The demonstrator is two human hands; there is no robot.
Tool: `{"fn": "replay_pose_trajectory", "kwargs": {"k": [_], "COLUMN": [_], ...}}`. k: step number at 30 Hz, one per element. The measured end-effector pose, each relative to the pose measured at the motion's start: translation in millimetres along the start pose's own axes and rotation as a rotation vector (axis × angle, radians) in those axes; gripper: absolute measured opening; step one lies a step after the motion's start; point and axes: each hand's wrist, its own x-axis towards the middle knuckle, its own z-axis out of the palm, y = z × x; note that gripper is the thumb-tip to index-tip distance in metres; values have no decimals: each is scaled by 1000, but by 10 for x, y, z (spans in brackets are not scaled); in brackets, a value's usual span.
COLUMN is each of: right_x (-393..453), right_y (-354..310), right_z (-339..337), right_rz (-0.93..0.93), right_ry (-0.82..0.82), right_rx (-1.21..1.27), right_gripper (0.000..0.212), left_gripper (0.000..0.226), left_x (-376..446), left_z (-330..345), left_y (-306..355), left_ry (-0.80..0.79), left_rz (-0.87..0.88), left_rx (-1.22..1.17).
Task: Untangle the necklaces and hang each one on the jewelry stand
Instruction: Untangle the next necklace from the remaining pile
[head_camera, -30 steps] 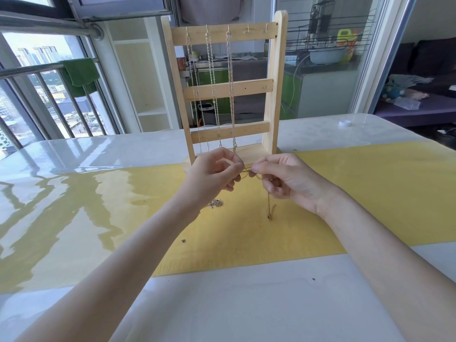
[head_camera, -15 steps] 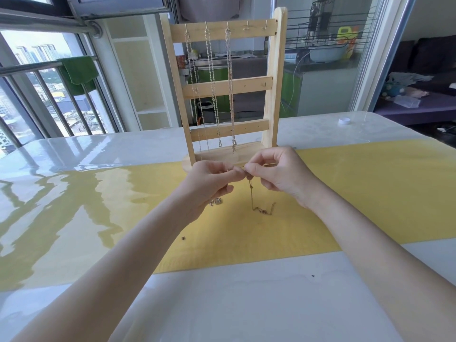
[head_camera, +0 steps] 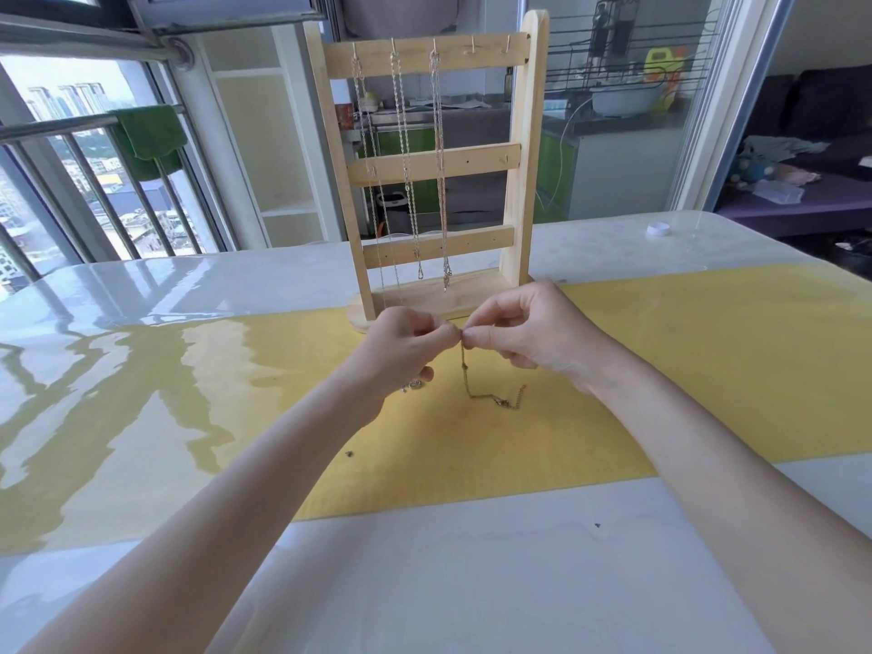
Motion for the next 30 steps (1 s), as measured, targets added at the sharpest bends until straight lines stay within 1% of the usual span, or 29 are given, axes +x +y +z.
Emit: {"fn": "replay_pose_trajectory", "kwargs": {"k": [3, 4, 6, 8, 12, 14, 15, 17, 19, 22, 26, 28, 30], "right_x": [-13, -19, -25, -22, -10, -9, -11, -14, -8, 22, 53, 59, 63], "right_y": [0, -6, -17, -12, 0, 0, 3, 18, 38, 53, 59, 61, 68], "right_z": [-19, -25, -27, -9, 64, 73, 67, 58, 77, 148, 224, 236, 227], "right_rz": [46, 62, 98, 134, 151, 143, 139, 123, 101, 80, 36, 55, 89], "right_ry": [-43, -65, -105, -118, -84, -53, -38, -21, 1, 82, 207, 223, 234], "right_rx": [71, 88, 97, 61, -25, -4, 13, 59, 162, 324, 421, 469, 559], "right_gripper": [12, 13, 18, 20, 23, 24, 24, 25, 26, 27, 29, 29, 29], "left_gripper": [48, 45, 30, 22, 18, 12, 12, 12, 16, 21, 24, 26, 22], "left_x": [-13, -21, -39, -60, -91, -93, -94, -82, -83, -111, -119, -105, -107], "left_z": [-7, -3, 20, 55, 108, 128, 130, 115, 95, 114, 135, 116, 104], "left_y": [12, 16, 39, 64, 28, -1, -3, 14, 65, 109, 51, 27, 28], "left_ry": [-56, -78, -106, -112, -27, 29, 42, 32, 42, 82, 50, 28, -33], "left_rz": [22, 33, 73, 138, 324, 414, 440, 389, 275, 126, -45, -79, -116], "left_rx": [7, 15, 60, 169, 539, 642, 631, 459, 235, -94, -324, -413, -487]}}
